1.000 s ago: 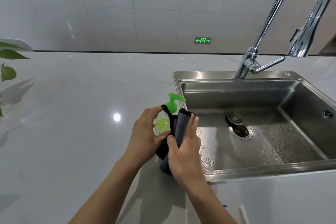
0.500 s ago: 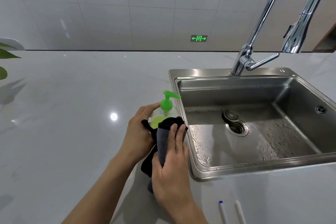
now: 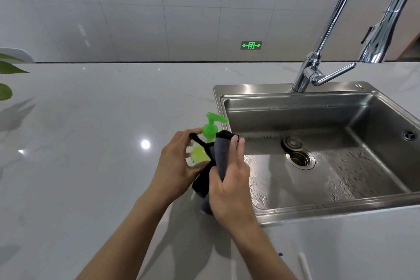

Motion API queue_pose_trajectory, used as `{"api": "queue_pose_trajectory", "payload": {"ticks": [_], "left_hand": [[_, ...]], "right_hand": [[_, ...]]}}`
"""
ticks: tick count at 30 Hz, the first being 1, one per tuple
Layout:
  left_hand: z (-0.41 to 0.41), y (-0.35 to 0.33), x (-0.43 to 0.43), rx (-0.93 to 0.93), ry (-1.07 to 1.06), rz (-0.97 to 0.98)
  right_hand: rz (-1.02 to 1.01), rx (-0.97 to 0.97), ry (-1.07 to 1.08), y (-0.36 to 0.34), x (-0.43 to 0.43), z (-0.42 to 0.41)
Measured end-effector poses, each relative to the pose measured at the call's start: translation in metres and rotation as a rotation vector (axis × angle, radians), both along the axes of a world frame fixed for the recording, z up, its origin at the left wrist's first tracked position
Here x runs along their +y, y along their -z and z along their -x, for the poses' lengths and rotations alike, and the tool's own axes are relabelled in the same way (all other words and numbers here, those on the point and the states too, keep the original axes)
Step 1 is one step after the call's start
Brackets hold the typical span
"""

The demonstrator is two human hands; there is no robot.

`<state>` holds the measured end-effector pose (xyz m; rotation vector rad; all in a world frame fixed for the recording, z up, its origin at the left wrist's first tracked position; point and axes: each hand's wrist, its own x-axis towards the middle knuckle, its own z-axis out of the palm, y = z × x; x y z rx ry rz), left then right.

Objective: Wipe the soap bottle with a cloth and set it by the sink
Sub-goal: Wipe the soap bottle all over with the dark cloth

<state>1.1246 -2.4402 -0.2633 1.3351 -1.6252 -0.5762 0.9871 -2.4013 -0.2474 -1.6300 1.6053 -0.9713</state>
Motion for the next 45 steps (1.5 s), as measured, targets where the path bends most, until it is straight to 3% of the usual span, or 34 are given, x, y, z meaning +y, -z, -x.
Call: {"api": "queue_pose_trajectory", "payload": {"ticks": [17,28,34,41,45], "left_hand": [[-0.003,0.003,-0.003,0.029,0.035,0.005],[0.0,0.001,-0.004,0.012,-0.021,0.019],[0.0,0.004,-0.005,-0.018,-0.037,0.002],[-0.001,0.002,-0.006,-0.025,-0.039,0.006],[-0.004,-0.001,-0.005,-0.056,-0.015,-0.016]], "right_hand": [[0.027,-0.006,-0.063,0.018,0.037,-0.01],[0.017,0.069,-0.035,-0.004,0.006,-0.006],[-0.038,-0.02,-0.022,-0.018,-0.024,0.005],[0.0,-0.019,-0.027,0.006,0.014,-0.007],[-0.104,-0.072,-0.096,0.013,0.037,-0.011]]}}
